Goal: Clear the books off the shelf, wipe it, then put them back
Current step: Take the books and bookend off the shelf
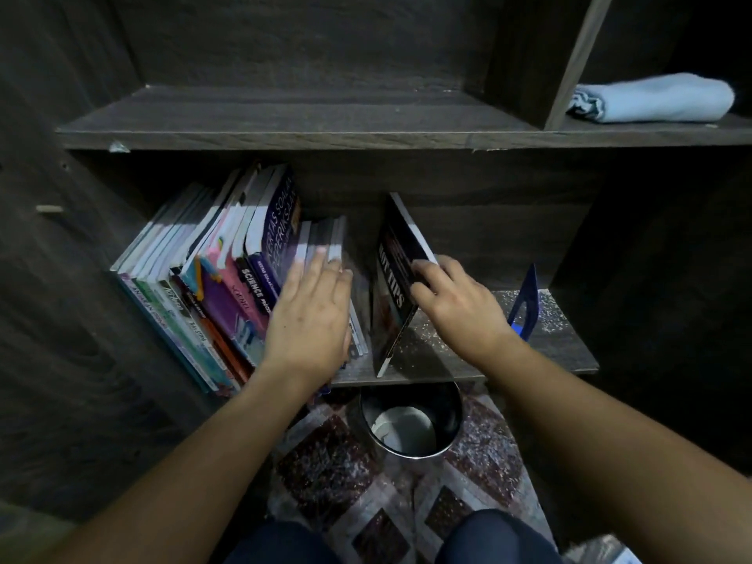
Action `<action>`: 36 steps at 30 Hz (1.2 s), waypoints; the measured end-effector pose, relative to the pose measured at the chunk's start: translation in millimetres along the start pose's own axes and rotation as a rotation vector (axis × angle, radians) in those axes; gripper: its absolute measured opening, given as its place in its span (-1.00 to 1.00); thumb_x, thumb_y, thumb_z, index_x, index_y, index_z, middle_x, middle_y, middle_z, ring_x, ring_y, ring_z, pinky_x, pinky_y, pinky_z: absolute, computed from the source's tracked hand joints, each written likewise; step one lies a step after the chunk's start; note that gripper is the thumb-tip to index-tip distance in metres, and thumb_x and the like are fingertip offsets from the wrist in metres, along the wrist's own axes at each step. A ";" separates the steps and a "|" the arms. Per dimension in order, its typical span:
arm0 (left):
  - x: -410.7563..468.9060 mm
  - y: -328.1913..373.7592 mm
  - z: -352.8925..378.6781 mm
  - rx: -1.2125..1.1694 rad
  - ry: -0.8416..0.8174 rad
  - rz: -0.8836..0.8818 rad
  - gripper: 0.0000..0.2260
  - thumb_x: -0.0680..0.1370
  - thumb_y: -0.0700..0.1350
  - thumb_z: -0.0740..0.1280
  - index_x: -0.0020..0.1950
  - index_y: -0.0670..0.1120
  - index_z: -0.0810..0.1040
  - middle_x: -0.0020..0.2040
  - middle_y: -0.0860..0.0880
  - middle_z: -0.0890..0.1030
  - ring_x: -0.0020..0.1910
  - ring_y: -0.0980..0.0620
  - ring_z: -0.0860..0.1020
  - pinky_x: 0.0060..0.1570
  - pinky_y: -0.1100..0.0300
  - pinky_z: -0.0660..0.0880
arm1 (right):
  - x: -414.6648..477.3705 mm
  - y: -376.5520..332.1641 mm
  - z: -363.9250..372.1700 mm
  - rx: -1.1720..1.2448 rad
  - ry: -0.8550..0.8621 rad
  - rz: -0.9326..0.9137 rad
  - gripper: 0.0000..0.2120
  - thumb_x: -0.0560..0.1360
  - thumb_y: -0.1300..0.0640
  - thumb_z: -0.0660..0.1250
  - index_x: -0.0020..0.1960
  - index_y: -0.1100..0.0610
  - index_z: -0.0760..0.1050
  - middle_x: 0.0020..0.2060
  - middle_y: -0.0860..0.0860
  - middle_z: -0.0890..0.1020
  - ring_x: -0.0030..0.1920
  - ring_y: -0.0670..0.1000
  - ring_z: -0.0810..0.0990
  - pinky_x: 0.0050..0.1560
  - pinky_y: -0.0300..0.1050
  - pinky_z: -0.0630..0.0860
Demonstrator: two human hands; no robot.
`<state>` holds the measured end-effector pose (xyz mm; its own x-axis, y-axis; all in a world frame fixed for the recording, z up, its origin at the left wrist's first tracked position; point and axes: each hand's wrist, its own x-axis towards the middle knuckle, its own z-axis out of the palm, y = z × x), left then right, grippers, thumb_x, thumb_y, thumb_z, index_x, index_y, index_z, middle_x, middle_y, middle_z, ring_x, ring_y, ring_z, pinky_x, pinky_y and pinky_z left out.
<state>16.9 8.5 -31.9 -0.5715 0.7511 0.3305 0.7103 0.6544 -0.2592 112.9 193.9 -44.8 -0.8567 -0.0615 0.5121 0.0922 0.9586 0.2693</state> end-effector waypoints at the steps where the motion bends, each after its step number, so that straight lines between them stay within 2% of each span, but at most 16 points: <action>1: 2.2 3.7 7.0 -0.043 -0.018 -0.015 -0.40 0.56 -0.09 0.26 0.54 -0.19 0.13 0.53 -0.17 0.17 0.55 -0.13 0.03 0.50 0.01 -0.18 | -7.6 5.1 3.6 -0.003 0.023 0.018 -0.74 0.42 0.21 0.12 -0.11 0.25 0.57 0.08 0.19 0.61 0.11 0.22 0.50 -0.37 -0.04 0.57; 3: 6.5 7.6 16.6 -0.111 -0.025 -0.087 -0.39 0.56 -0.18 0.28 0.54 -0.21 0.08 0.53 -0.19 0.15 0.54 -0.12 0.08 0.51 0.07 -0.02 | -22.5 13.8 11.1 0.025 0.049 0.083 -0.70 0.45 0.16 0.11 -0.08 0.24 0.59 0.08 0.17 0.61 0.13 0.19 0.43 -0.43 -0.04 0.55; 5: 10.4 9.9 21.4 -0.153 -0.027 -0.139 -0.41 0.56 -0.21 0.26 0.53 -0.23 0.10 0.52 -0.21 0.18 0.52 -0.11 0.13 0.49 0.08 0.07 | -36.7 19.2 19.8 0.037 0.060 0.155 -0.77 0.46 0.17 0.20 -0.04 0.23 0.59 0.08 0.15 0.62 0.11 0.22 0.46 -0.47 -0.01 0.55; 7: 12.4 12.0 24.1 -0.175 -0.038 -0.158 -0.42 0.55 -0.23 0.23 0.53 -0.23 0.10 0.52 -0.21 0.18 0.52 -0.11 0.14 0.49 0.09 0.06 | -45.2 22.2 25.0 0.005 0.041 0.211 -0.87 0.39 0.26 0.42 -0.06 0.22 0.60 0.02 0.13 0.64 -0.02 0.25 0.56 -0.46 0.00 0.57; 8: 12.9 12.9 25.2 -0.188 -0.039 -0.172 -0.42 0.55 -0.23 0.23 0.54 -0.23 0.10 0.53 -0.20 0.17 0.52 -0.11 0.13 0.49 0.10 0.03 | -47.7 22.6 26.8 -0.027 0.016 0.229 -0.82 0.33 0.29 0.50 -0.09 0.21 0.60 -0.05 0.12 0.64 -0.13 0.24 0.57 -0.45 -0.02 0.55; 10: 13.3 13.8 26.9 -0.217 -0.039 -0.198 -0.39 0.54 -0.23 0.26 0.54 -0.22 0.10 0.54 -0.17 0.16 0.53 -0.09 0.12 0.48 0.14 -0.01 | -52.1 24.4 28.3 -0.093 -0.055 0.250 -0.78 0.27 0.31 0.53 -0.14 0.17 0.57 -0.19 0.10 0.59 -0.30 0.19 0.51 -0.41 -0.03 0.45; 12: 14.0 14.2 27.6 -0.238 -0.021 -0.210 -0.38 0.52 -0.26 0.29 0.54 -0.22 0.13 0.54 -0.17 0.18 0.53 -0.09 0.14 0.48 0.15 0.02 | -55.4 26.4 27.0 -0.177 -0.144 0.262 -0.79 0.30 0.28 0.47 -0.09 0.13 0.57 -0.22 0.08 0.55 -0.33 0.18 0.50 -0.36 -0.03 0.42; 14: 14.6 15.2 27.7 -0.246 -0.004 -0.220 -0.38 0.51 -0.29 0.28 0.53 -0.23 0.14 0.53 -0.18 0.19 0.52 -0.10 0.15 0.47 0.14 0.05 | -57.2 27.2 23.6 -0.280 -0.295 0.276 -0.65 0.42 0.22 0.31 0.20 0.05 0.54 0.03 0.05 0.56 -0.17 0.19 0.55 -0.20 0.00 0.48; 16: 14.0 17.7 28.0 -0.252 0.001 -0.232 -0.38 0.50 -0.31 0.27 0.54 -0.23 0.13 0.53 -0.18 0.18 0.53 -0.10 0.14 0.47 0.15 0.04 | -63.0 29.7 26.5 -0.285 -0.458 0.282 -0.47 0.55 0.19 0.16 0.51 0.02 0.21 0.36 0.07 0.38 0.08 0.22 0.51 0.02 0.04 0.45; 17: 13.5 19.0 28.6 -0.254 0.001 -0.235 -0.38 0.50 -0.31 0.27 0.54 -0.23 0.13 0.54 -0.19 0.17 0.53 -0.10 0.13 0.48 0.15 0.02 | -65.9 30.2 28.2 -0.277 -0.544 0.298 -0.44 0.59 0.18 0.11 0.56 0.04 0.07 0.44 0.10 0.28 0.15 0.25 0.48 0.08 0.06 0.42; 19: 12.5 20.4 30.2 -0.255 0.003 -0.235 -0.37 0.49 -0.31 0.27 0.54 -0.24 0.12 0.54 -0.20 0.17 0.53 -0.11 0.12 0.48 0.14 0.00 | -74.7 30.6 34.3 -0.298 -0.630 0.315 -0.43 0.62 0.15 0.08 0.57 0.06 -0.05 0.49 0.15 0.20 0.19 0.27 0.48 0.12 0.07 0.39; 24: 12.3 18.6 31.2 -0.249 -0.009 -0.229 -0.36 0.49 -0.30 0.27 0.54 -0.24 0.12 0.54 -0.20 0.17 0.53 -0.12 0.12 0.48 0.13 0.01 | -104.1 27.4 59.6 -0.293 -0.771 0.317 -0.40 0.63 0.19 0.05 0.57 0.10 -0.17 0.52 0.21 0.13 0.18 0.25 0.52 0.09 0.05 0.44; 26: 12.0 18.4 31.5 -0.237 -0.009 -0.226 -0.35 0.49 -0.30 0.29 0.54 -0.24 0.13 0.54 -0.20 0.18 0.53 -0.12 0.13 0.47 0.14 -0.01 | -109.2 26.3 67.2 -0.311 -0.804 0.313 -0.41 0.64 0.18 0.03 0.57 0.11 -0.18 0.51 0.22 0.16 0.26 0.28 0.44 0.15 0.09 0.41; 30: 11.4 18.5 32.1 -0.225 0.006 -0.226 -0.35 0.48 -0.31 0.31 0.53 -0.24 0.14 0.53 -0.20 0.20 0.52 -0.12 0.15 0.44 0.17 -0.04 | -117.3 23.9 80.0 -0.387 -0.883 0.280 -0.40 0.65 0.08 0.01 0.56 0.14 -0.24 0.50 0.22 0.19 0.45 0.33 0.14 0.34 0.24 0.21; 33: 11.0 18.0 31.9 -0.225 0.009 -0.223 -0.33 0.48 -0.31 0.33 0.54 -0.23 0.13 0.54 -0.18 0.18 0.53 -0.10 0.14 0.42 0.18 -0.05 | -119.5 26.0 84.1 -0.389 -0.919 0.250 -0.39 0.66 0.06 -0.02 0.55 0.17 -0.30 0.52 0.23 0.12 0.49 0.32 0.07 0.40 0.21 0.14; 36: 10.8 17.6 32.2 -0.223 -0.005 -0.224 -0.32 0.48 -0.31 0.33 0.55 -0.22 0.12 0.54 -0.18 0.17 0.53 -0.10 0.13 0.44 0.16 -0.03 | -117.6 28.0 89.4 -0.348 -0.941 0.263 -0.41 0.66 0.02 -0.08 0.55 0.19 -0.28 0.53 0.24 0.09 0.51 0.29 0.05 0.43 0.20 0.10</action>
<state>10.0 30.9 -62.0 -0.7255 0.5911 0.3526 0.6388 0.7690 0.0252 170.8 252.8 -170.3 -0.8246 0.5233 -0.2148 0.3471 0.7679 0.5383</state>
